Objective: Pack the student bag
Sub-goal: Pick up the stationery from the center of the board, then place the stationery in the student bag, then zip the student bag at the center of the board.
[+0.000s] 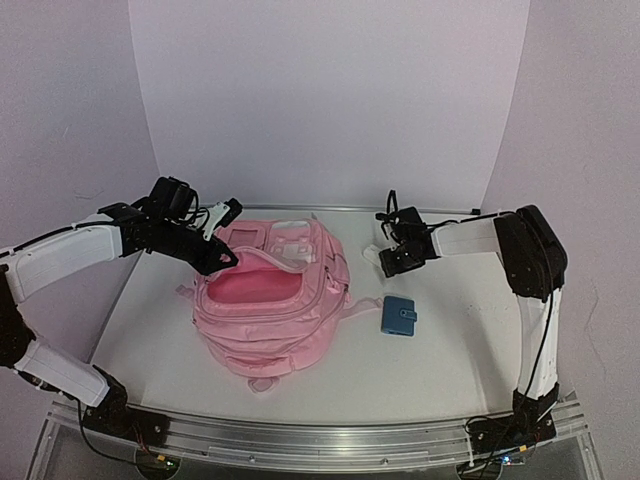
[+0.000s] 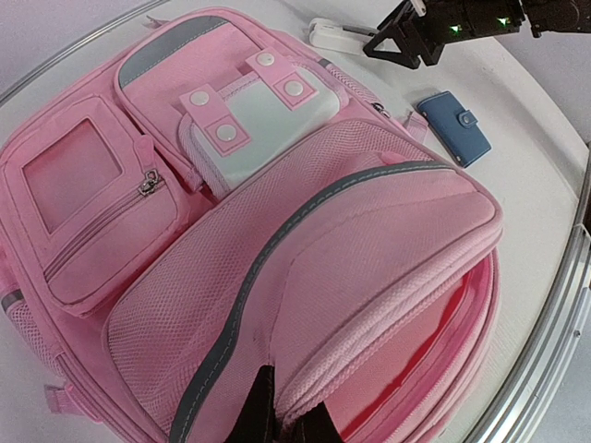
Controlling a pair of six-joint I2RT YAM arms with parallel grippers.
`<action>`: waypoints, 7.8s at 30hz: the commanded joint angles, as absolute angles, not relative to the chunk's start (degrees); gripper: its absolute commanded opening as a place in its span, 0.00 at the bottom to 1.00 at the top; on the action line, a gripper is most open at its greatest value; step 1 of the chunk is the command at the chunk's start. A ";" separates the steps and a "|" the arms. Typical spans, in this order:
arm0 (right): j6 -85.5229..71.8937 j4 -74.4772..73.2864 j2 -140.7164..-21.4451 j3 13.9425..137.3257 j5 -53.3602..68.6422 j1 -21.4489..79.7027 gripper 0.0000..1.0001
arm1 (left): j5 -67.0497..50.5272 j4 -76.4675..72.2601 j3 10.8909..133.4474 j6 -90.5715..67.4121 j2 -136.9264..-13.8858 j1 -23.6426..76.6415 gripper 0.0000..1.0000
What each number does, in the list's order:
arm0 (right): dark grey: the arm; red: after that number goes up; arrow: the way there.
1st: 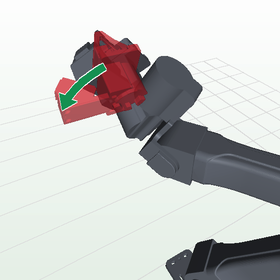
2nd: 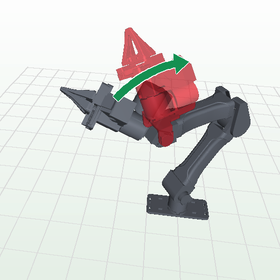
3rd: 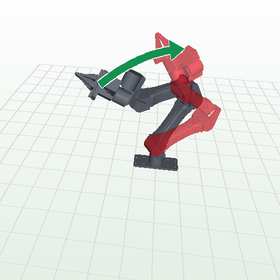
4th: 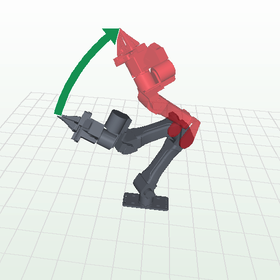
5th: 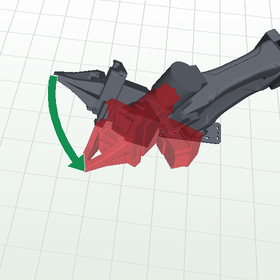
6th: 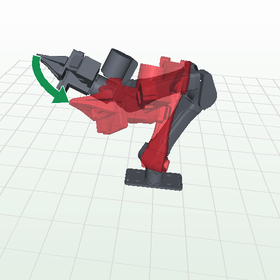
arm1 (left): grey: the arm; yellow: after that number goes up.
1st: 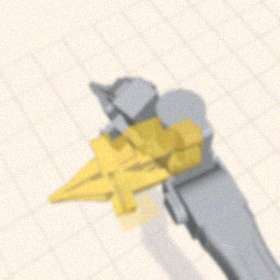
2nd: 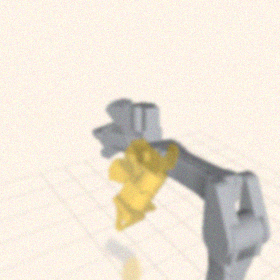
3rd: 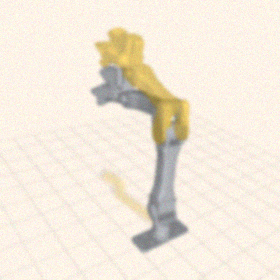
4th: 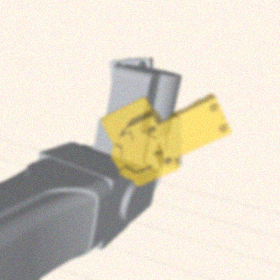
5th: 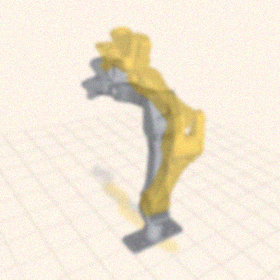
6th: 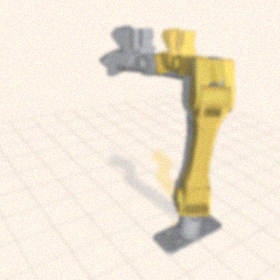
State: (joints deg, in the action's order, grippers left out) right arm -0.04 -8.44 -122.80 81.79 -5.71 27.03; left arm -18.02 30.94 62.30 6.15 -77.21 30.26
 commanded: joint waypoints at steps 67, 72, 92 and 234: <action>-19.63 -20.61 -98.85 85.60 2.52 64.15 0.00 | -18.43 27.96 67.56 1.82 -81.92 30.33 0.00; -22.62 -20.48 -104.69 89.40 -1.48 64.42 0.00 | -27.11 26.73 66.83 3.18 -80.14 30.33 0.00; -20.35 -14.47 -123.54 105.29 -25.20 66.62 0.00 | -41.22 23.93 64.23 5.19 -76.76 30.45 0.00; -33.23 13.10 -109.91 70.66 11.19 41.57 0.00 | -25.00 4.64 39.72 -1.66 -76.19 32.53 0.53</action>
State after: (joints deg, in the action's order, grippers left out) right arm -33.41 9.61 -108.62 68.14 11.30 41.87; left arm -22.78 6.98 39.31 -1.53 -75.85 32.21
